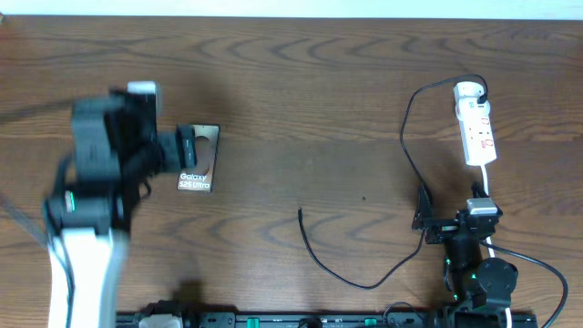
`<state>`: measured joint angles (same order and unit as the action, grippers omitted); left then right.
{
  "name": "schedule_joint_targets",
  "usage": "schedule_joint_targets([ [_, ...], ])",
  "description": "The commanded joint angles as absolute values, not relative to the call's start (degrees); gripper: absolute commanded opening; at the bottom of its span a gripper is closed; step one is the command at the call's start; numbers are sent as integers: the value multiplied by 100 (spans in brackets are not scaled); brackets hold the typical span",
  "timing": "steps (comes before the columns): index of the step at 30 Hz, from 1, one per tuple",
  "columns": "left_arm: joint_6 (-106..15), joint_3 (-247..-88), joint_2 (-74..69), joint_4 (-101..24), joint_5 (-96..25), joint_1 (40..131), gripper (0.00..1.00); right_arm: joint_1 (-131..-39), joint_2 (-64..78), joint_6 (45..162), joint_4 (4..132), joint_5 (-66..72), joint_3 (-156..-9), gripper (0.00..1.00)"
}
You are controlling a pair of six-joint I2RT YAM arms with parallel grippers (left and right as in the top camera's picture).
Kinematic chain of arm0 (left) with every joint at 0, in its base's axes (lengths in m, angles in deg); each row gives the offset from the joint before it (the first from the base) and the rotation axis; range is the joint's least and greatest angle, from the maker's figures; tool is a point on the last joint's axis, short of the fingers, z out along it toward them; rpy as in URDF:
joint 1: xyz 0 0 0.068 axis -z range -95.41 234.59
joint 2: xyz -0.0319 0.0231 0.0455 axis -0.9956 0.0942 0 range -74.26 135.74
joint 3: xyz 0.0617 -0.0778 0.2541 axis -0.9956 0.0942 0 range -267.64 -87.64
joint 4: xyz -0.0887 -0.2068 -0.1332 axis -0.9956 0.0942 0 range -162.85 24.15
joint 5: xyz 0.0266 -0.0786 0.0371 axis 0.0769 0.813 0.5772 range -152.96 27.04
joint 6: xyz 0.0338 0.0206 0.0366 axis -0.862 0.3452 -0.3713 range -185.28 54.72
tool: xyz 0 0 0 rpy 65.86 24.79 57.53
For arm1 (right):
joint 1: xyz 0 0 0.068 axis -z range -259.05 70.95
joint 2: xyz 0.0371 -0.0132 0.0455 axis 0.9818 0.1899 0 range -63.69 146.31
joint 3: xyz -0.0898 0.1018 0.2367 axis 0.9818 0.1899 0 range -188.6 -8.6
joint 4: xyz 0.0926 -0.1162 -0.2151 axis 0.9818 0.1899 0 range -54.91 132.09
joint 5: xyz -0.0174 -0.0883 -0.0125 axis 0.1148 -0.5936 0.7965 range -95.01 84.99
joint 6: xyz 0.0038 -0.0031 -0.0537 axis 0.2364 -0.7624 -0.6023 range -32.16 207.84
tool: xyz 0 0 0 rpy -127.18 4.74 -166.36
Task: Plug charger to phone and switch on socket
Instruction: 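Move the left gripper over the Galaxy phone and lower toward it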
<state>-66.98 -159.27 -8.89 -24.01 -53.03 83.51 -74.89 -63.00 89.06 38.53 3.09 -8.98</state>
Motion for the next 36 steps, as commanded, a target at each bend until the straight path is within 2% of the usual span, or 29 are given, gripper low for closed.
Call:
schedule_joint_targets([
  [1, -6691, -17442, 689, -1706, -5309, 8327, 87, -7498, -6331, 8995, 3875, 300, -892, 99],
  [7, -6691, -17669, 2039, -1850, -5311, 8327, 87, -7498, -6331, 8995, 3873, 300, -892, 99],
  [8, -6693, -17672, 2254, -1857, -5311, 8327, 69, -7498, -6331, 8995, 3875, 300, -892, 99],
  [9, -6691, -17672, 2407, -1894, -5311, 8327, 58, -7498, -6331, 8995, 3873, 302, -892, 99],
  [10, -6691, -17669, 2494, -1912, -5311, 8327, 59, -7498, -6331, 8995, 3875, 302, -892, 99],
  [11, -6691, -17669, 2632, -1925, -5311, 8327, 99, -7498, -6331, 8995, 3873, 302, -892, 99],
  [25, -6693, -17103, 3069, -1861, -5316, 8327, 100, -7498, -6331, 8995, 3873, 300, -892, 99],
  [36, -6695, -16257, 3078, -2642, -5316, 8327, 100, -7498, -6331, 8995, 3875, 302, -892, 99],
])
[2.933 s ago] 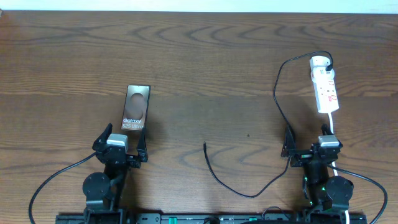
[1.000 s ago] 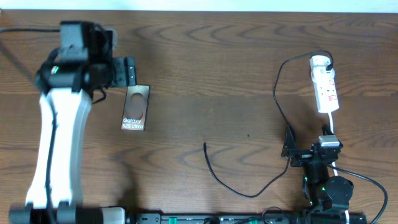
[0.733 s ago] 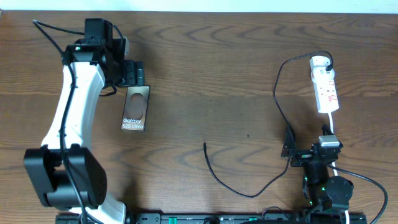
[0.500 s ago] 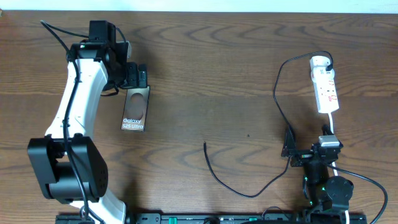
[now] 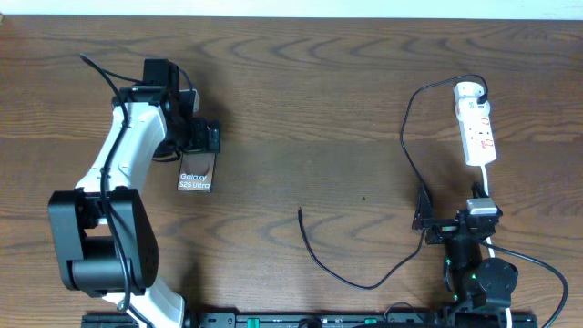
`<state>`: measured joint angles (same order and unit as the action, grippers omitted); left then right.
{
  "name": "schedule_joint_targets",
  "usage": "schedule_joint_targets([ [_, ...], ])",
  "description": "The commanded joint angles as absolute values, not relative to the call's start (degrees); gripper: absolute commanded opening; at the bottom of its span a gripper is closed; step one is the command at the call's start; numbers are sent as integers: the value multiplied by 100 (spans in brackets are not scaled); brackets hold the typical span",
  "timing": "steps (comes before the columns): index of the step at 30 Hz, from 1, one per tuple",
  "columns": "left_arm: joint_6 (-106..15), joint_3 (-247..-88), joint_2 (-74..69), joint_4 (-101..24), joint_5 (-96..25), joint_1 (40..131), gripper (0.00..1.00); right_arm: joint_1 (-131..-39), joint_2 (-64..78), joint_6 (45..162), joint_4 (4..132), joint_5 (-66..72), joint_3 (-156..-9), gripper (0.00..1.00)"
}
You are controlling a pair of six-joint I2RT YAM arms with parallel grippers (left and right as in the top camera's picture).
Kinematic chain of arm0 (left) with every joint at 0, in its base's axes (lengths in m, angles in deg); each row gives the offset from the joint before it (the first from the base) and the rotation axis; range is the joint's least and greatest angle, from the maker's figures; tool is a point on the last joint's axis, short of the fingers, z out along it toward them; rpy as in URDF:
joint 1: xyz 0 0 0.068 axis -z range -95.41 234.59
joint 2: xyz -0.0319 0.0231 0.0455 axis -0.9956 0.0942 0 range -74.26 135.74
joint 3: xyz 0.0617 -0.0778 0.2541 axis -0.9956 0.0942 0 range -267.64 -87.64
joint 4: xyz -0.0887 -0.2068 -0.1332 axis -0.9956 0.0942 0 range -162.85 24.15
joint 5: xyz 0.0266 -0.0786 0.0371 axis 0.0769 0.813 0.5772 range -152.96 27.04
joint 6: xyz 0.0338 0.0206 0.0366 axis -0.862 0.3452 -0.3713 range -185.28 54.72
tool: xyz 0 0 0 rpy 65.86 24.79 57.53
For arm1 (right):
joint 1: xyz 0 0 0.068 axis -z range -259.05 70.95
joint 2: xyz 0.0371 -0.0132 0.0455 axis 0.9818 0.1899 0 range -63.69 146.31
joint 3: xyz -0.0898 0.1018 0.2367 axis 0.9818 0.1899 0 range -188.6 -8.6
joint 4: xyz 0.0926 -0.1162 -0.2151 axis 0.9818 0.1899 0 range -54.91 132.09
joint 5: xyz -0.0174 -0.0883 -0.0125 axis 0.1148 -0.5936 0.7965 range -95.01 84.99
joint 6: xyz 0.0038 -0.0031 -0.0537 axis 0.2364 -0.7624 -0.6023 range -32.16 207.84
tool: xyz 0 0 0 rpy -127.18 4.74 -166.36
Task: Plug charger to phone and switch on socket
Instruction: 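Move the left gripper over the Galaxy phone and lower toward it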
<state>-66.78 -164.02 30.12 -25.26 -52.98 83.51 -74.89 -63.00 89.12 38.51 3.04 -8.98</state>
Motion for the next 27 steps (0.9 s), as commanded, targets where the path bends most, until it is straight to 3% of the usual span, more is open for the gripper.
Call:
schedule_joint_targets([
  [1, -6695, -16183, 3080, -2749, -5316, 8327, 100, -7498, -6331, 8995, 3875, 302, -892, 99],
  [27, -7216, -15932, 3290, -3525, -5912, 8334, 98, -7498, -6331, 8995, 3873, 300, -892, 99],
])
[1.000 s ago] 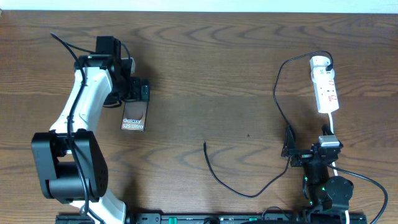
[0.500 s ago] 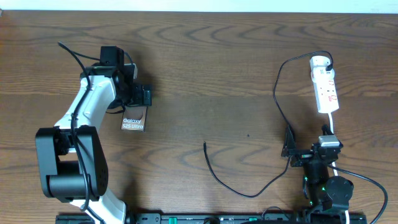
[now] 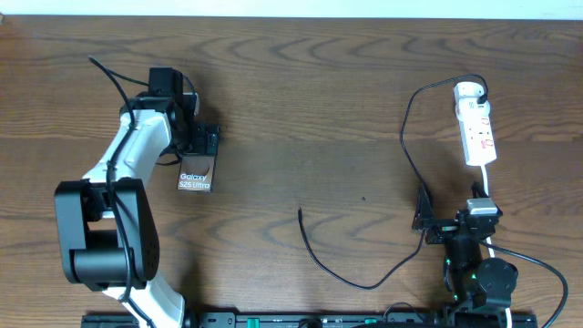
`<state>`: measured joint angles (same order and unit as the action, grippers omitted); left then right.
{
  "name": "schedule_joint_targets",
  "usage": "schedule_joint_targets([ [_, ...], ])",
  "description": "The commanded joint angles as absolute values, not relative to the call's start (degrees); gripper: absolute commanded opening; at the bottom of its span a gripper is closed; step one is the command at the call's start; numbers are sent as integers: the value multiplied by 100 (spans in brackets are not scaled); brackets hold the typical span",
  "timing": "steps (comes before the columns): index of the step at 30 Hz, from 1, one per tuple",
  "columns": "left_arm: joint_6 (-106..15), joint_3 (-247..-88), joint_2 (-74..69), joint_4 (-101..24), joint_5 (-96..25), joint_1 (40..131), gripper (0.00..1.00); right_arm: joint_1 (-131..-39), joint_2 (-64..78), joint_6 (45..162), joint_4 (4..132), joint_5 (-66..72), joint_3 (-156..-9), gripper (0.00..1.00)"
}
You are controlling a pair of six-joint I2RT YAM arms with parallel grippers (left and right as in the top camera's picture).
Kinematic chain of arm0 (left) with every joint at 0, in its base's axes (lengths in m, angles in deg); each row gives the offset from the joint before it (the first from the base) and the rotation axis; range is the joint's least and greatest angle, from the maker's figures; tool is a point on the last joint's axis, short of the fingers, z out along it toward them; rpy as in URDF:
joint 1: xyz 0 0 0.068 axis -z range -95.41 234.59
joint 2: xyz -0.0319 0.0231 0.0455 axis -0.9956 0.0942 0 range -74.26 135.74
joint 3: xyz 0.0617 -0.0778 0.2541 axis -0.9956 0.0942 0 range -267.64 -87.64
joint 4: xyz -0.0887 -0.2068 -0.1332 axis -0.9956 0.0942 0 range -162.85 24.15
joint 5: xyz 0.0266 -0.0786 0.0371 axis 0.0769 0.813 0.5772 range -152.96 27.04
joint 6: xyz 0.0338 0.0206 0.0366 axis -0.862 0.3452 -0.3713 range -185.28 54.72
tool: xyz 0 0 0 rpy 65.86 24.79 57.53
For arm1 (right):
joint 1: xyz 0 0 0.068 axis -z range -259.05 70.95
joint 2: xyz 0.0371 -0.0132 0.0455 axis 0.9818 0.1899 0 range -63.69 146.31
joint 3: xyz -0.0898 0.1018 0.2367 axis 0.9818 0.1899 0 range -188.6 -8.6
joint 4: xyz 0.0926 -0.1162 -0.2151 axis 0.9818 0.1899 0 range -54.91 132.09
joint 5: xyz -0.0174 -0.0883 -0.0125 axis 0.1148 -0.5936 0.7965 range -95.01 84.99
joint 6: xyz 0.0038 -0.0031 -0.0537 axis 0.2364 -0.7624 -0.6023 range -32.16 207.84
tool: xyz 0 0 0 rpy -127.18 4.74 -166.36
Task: Plug charger to phone and switch on socket
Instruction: 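Move the left gripper over the Galaxy phone and lower toward it, then close the left gripper on the phone's top edge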
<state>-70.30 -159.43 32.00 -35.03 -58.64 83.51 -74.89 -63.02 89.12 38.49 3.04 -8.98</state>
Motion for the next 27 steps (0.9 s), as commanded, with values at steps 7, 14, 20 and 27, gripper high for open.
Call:
schedule_joint_targets([
  [7, -7216, -15930, 3292, -3662, -5593, 8334, 98, -7498, -6331, 8995, 3875, 302, -892, 99],
  [14, -7216, -15871, 3292, -3678, -5591, 8334, 98, -7498, -6331, 8995, 3873, 302, -892, 99],
  [20, -7216, -15532, 3292, -3957, -5593, 8334, 98, -7498, -6331, 8995, 3873, 302, -892, 99],
  [27, -7216, -15512, 3292, -4099, -5591, 8334, 98, -7498, -6331, 8995, 3873, 302, -892, 99],
])
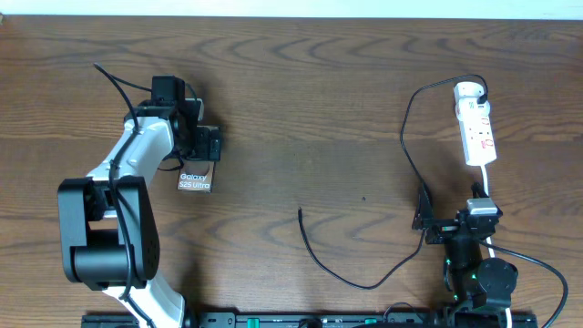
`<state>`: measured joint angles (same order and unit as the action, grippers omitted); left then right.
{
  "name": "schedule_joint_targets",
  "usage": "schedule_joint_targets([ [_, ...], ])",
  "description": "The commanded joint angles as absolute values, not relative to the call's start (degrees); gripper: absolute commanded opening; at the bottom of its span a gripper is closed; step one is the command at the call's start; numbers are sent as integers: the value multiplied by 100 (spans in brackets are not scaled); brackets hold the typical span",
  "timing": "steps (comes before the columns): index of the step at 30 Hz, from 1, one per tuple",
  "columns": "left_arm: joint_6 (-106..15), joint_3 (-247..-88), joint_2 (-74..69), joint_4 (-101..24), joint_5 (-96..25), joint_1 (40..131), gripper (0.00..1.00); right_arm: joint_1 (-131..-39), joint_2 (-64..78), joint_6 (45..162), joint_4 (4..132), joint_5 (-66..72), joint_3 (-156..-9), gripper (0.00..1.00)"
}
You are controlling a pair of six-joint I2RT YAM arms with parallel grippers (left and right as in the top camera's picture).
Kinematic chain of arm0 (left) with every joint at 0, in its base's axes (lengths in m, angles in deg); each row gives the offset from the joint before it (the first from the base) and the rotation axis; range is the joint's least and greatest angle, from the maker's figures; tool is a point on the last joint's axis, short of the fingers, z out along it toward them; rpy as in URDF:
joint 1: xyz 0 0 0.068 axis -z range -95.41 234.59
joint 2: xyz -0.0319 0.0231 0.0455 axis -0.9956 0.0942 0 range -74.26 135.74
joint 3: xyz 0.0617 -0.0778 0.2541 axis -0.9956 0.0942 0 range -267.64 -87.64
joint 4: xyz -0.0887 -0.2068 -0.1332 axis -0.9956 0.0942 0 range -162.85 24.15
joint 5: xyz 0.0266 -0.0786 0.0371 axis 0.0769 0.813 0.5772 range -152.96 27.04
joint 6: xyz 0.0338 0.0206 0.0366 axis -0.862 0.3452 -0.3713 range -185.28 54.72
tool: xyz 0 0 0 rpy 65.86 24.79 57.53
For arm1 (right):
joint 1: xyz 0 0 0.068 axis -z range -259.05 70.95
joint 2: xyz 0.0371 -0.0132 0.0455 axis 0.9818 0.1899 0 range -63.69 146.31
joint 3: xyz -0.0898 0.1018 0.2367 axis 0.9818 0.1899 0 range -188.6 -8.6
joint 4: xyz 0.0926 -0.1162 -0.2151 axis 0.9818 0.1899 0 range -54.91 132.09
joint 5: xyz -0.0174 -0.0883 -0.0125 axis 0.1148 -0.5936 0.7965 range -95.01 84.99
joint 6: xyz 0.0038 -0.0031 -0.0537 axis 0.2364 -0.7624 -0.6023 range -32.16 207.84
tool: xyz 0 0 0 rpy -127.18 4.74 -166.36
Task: Plug charger to phone and switch on socket
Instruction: 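Close the left gripper on the phone's top edge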
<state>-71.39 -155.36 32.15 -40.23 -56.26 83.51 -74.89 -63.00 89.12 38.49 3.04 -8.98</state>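
Note:
The phone (196,175) lies flat at the left of the table, its label reading "Galaxy S25 Ultra". My left gripper (208,144) sits over the phone's far end and hides it; whether its fingers are closed on the phone does not show. The black charger cable (364,284) runs from the white power strip (475,123) at the far right, loops down, and ends in a free plug end (301,212) on the bare wood at mid-table. My right gripper (422,211) rests near the front right beside the cable, its fingers apart, holding nothing.
The wooden table (301,91) spans the whole view. The left arm's white link (127,169) arcs from its base at the front left. A white lead (485,182) runs from the strip toward the right arm's base.
My left gripper has shifted slightly to the right over the phone's far end. The phone, the cable, the strip and the right arm stand as before.
At first the left arm was blurred, low at the left edge beside the phone. Then it stood extended with its gripper at the phone's far end. It has since edged rightward there. The phone, cable and right arm have kept their places throughout.

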Motion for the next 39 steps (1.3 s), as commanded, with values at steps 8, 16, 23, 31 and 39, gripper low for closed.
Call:
schedule_joint_targets([
  [8, -7216, -15512, 3296, -4215, -5593, 8334, 98, -7498, -6331, 8995, 3873, 300, -892, 99],
  [16, -7216, -15512, 3484, -4224, -5591, 8340, 98, -7498, -6331, 8995, 3873, 300, -892, 99],
  [23, -7233, -15514, 3786, -4346, -5589, 8384, 98, -7498, -6331, 8995, 3875, 300, -892, 99],
  [31, -7235, -15523, 3770, -4384, -5591, 8430, 98, -7498, -6331, 8995, 3875, 302, -892, 99],
  [39, -7235, -15523, 3770, -4329, -5595, 8441, 98, -7498, -6331, 8995, 3873, 300, -892, 99],
])
